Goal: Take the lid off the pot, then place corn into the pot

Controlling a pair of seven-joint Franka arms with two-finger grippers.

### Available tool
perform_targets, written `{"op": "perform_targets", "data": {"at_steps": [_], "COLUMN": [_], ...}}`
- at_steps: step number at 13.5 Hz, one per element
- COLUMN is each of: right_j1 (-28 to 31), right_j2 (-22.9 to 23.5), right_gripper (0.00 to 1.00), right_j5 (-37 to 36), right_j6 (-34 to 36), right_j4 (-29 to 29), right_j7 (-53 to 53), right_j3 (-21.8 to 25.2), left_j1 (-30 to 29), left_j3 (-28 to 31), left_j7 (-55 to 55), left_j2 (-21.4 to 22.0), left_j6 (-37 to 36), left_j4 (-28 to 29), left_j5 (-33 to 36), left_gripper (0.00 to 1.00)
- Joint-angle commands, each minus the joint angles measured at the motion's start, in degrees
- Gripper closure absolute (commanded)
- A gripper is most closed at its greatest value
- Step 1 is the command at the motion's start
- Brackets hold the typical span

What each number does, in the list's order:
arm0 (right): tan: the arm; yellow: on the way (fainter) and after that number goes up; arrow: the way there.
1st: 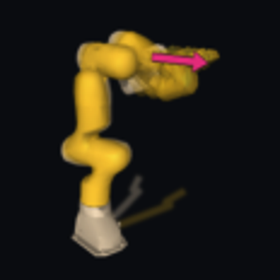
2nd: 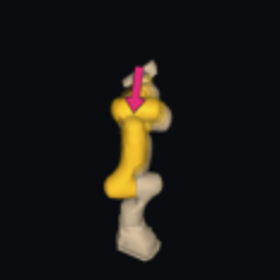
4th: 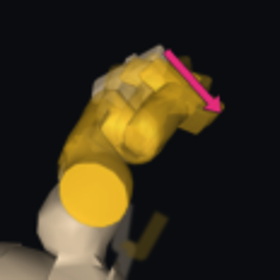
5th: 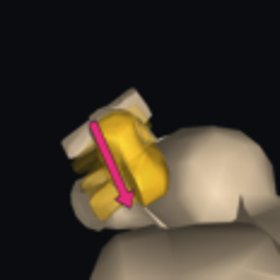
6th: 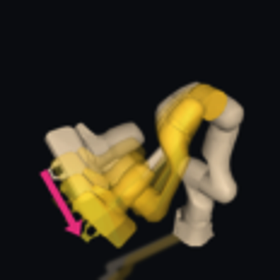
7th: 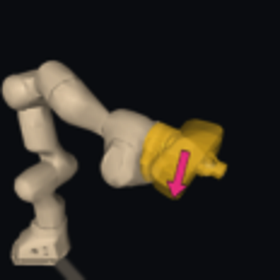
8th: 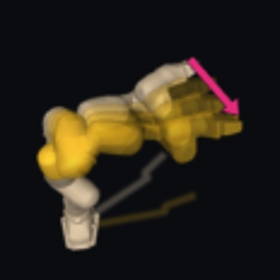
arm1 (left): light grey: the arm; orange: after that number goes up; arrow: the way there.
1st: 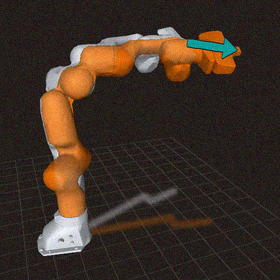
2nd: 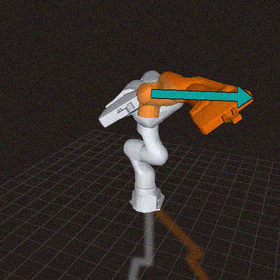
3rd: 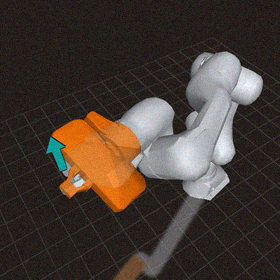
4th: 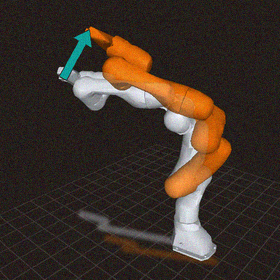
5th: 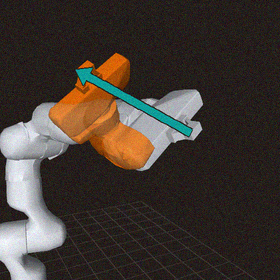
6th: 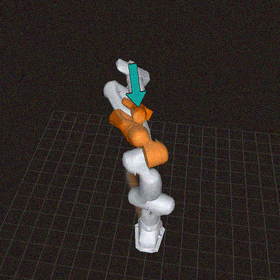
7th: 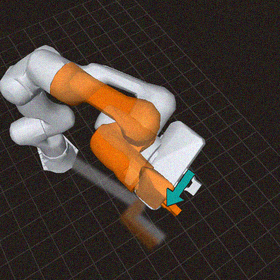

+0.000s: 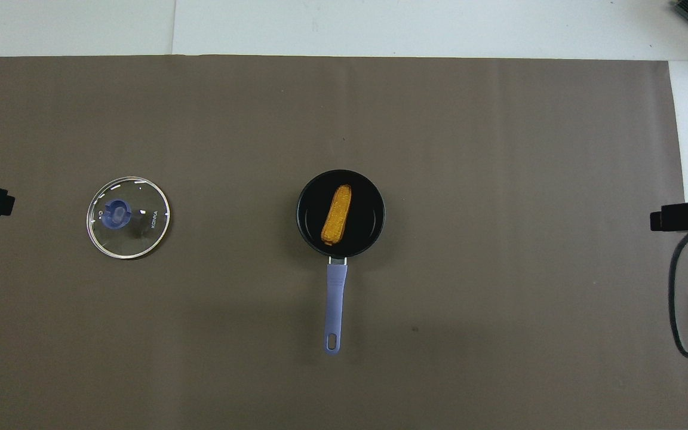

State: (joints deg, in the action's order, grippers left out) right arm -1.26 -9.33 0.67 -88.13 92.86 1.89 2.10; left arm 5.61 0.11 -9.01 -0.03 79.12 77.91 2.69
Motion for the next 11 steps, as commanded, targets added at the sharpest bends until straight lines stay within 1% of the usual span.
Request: {"op": "perform_targets", "data": {"at_steps": [1,4,6,8,11], "right_j1": [0.6,0.6,0.6,0.6,0.7], "right_j2": [0.2,0.3,0.0,0.2,0.1], "right_gripper": [0.00,0.00,0.00,0.00,0.00], "right_j5": [0.0,0.4,-0.1,-0.2,-0.3], "right_j6": [0.2,0.2,0.7,1.0,3.8], "right_j4": [0.0,-0.1,0.0,-0.1,-0.2], "right_j7": [0.5,0.6,0.0,0.0,-2.7], "right_j3": [-0.3,-0.3,-0.2,-0.3,-0.2], "left_j1": [-0.3,-1.3,-1.3,-1.6,-1.6], "left_j3": [0.1,0.2,0.4,0.5,0.5], "left_j7": [-0.4,-0.4,-0.7,-0.9,-1.1], "left_j2": [0.8,0.8,0.8,0.9,1.0], "left_j6": [-0.4,-0.6,-2.6,-2.9,-2.7], "left_j4": [0.5,0.4,0.4,0.5,0.7], "left_j5": [-0.6,-0.8,-1.0,-1.3,-1.4], "left_gripper": [0.00,0.00,0.00,0.00,0.00]}}
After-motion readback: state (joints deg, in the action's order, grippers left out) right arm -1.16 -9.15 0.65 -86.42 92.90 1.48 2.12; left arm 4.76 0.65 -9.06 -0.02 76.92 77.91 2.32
